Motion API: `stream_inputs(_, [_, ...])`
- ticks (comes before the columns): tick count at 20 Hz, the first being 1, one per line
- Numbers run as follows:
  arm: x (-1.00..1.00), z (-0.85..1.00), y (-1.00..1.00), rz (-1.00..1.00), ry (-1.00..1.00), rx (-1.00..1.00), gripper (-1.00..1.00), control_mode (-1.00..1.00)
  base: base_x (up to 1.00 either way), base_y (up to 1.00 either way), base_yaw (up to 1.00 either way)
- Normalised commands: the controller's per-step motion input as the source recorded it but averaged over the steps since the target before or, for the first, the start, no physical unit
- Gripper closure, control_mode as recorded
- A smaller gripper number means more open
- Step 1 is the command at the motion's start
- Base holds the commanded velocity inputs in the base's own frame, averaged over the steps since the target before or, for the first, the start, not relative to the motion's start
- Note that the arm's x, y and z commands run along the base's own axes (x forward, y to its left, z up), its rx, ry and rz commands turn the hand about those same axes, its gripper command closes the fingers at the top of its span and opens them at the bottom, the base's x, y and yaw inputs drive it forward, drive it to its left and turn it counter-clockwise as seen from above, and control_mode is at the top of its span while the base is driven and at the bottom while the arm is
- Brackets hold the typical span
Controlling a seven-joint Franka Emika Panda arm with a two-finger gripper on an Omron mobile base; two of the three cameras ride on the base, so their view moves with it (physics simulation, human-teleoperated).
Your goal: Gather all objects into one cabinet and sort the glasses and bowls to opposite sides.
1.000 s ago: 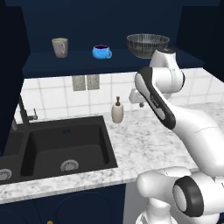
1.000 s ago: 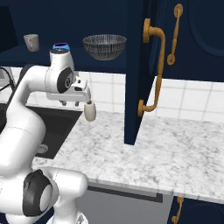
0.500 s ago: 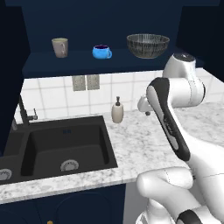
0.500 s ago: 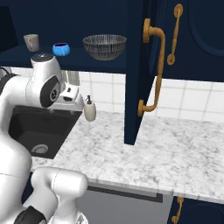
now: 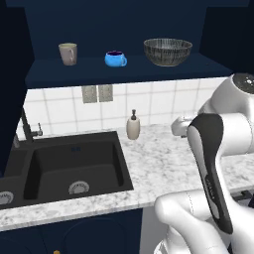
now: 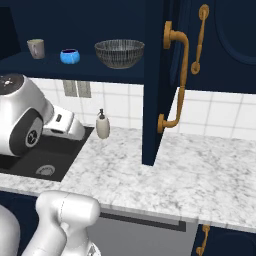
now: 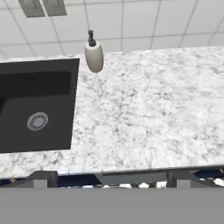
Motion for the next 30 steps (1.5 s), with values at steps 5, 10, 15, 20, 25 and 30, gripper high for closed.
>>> stream_inputs(5, [-0.36,0.54,-0.01,0.01,0.01,0.01,-1.0,-1.0,0.0,0.0,0.0])
stream_inputs(10, [-0.36,0.19,0.0,0.05,0.14,0.0,-1.0,-1.0,0.0,0.0,0.0])
stream_inputs(15, [-0.2,-0.02,0.0,0.03,0.08,0.0,-1.0,-1.0,0.0,0.0,0.0])
stream_inputs(20, [-0.23,-0.14,0.0,0.01,0.0,0.0,-1.0,-1.0,0.0,0.0,0.0])
stream_inputs(25, [0.0,0.0,0.0,0.0,0.0,0.0,-1.0,1.0,-0.91,0.0,0.02])
stream_inputs(30, [0.0,0.0,0.0,0.0,0.0,0.0,-1.0,1.0,-1.0,0.0,0.03])
